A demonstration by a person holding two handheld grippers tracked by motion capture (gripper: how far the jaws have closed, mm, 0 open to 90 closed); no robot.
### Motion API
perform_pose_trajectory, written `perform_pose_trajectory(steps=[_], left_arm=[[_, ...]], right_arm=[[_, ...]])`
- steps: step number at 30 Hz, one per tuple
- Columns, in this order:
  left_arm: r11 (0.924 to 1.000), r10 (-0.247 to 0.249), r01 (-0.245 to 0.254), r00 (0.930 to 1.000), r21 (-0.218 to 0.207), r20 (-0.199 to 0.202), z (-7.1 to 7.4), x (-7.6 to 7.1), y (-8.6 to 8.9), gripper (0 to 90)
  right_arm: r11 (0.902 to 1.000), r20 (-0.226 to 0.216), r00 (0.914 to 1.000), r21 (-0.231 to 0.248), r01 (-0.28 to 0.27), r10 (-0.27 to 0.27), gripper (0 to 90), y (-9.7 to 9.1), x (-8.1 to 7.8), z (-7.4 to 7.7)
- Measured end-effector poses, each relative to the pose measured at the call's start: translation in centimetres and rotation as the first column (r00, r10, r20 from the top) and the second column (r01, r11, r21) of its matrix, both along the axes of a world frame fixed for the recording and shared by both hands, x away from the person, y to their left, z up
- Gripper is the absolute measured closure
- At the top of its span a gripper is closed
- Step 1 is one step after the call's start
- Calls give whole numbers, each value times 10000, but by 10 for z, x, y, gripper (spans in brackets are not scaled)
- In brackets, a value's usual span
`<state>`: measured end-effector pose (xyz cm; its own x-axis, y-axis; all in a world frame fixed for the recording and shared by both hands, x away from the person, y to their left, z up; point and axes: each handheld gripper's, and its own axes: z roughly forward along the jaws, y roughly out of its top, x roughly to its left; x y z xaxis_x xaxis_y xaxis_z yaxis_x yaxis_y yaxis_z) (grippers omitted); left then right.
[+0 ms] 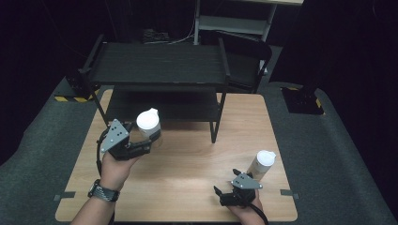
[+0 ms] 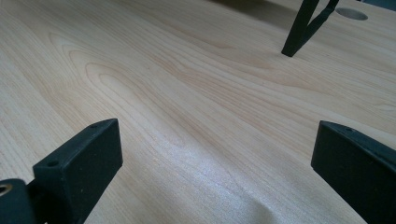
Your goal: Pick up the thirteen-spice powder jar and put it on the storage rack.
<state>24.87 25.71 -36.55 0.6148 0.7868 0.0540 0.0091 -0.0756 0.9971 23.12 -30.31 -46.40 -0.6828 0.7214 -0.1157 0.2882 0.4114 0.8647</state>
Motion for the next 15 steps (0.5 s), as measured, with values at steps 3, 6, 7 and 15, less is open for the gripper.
perform_pose_trajectory(steps=[3,6,7,15], left_arm=[[10000,-45,45,10000,-88,28,5,1,1,304],[9999,-91,92,9999,-108,88,12,2,1,304],[9999,-83,84,9999,-93,99,15,2,1,304],[9999,-50,54,9997,-157,254,31,3,3,304]], right_arm=[[10000,-4,10000,-1,0,0,16,0,0,0],[10000,-4,10000,8,-15,15,16,0,0,0],[10000,-13,10000,15,-21,21,16,0,0,0],[10000,-14,10000,58,-60,60,16,-1,0,0]])
